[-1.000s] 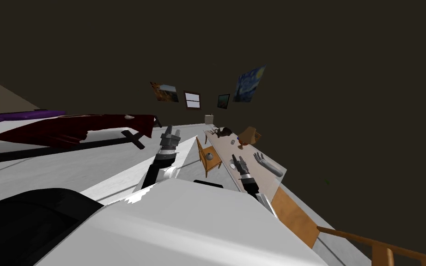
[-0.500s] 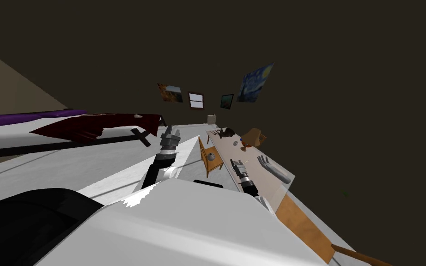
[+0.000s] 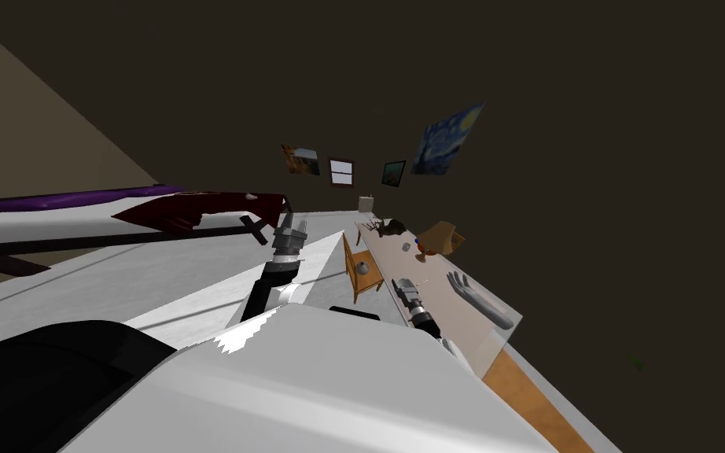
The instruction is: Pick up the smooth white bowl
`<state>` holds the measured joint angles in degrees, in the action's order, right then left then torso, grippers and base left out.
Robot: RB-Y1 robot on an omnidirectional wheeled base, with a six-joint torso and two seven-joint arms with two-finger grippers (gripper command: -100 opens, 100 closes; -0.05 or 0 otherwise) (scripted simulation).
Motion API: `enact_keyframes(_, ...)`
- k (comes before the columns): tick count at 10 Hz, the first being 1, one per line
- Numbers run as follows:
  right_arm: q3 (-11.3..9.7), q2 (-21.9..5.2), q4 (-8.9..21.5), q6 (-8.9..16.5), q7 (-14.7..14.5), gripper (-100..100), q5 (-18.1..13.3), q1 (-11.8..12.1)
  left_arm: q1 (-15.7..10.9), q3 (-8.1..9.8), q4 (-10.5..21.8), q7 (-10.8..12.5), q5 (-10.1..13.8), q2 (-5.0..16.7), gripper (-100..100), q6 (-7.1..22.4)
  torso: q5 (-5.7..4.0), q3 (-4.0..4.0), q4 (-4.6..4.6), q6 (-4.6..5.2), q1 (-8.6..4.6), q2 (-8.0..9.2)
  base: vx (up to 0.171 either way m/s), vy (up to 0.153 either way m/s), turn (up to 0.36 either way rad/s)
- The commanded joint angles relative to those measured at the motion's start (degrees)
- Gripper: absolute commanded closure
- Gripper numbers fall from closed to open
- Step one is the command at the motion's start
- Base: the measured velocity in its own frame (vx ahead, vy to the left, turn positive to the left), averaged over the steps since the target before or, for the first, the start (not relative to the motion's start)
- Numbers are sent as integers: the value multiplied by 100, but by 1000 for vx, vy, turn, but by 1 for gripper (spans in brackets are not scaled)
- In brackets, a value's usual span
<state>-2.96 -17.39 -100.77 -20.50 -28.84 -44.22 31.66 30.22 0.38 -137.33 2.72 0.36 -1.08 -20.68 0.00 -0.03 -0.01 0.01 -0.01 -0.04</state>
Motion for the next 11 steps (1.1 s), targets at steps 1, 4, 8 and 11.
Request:
enact_keyframes(1,-46,-3,-39,61,-120,-100,-197,148,0,0,0,0,0,0,0,0,0,0,0,0,0,0,6,-5,89)
enact_keyframes(4,-60,-197,360,227,-438,-100,-704,191,1,0,0,0,0,0,0,0,0,2,1,3,1,3,3,-3,137)
enact_keyframes(8,-62,-418,775,405,-753,-100,-1247,225,1,1,0,0,0,0,0,0,1,2,1,4,0,4,2,-3,133)
enact_keyframes(11,-59,-658,1201,587,-1058,-100,-1692,247,0,0,0,0,0,0,0,0,0,2,1,2,0,3,1,-3,174)
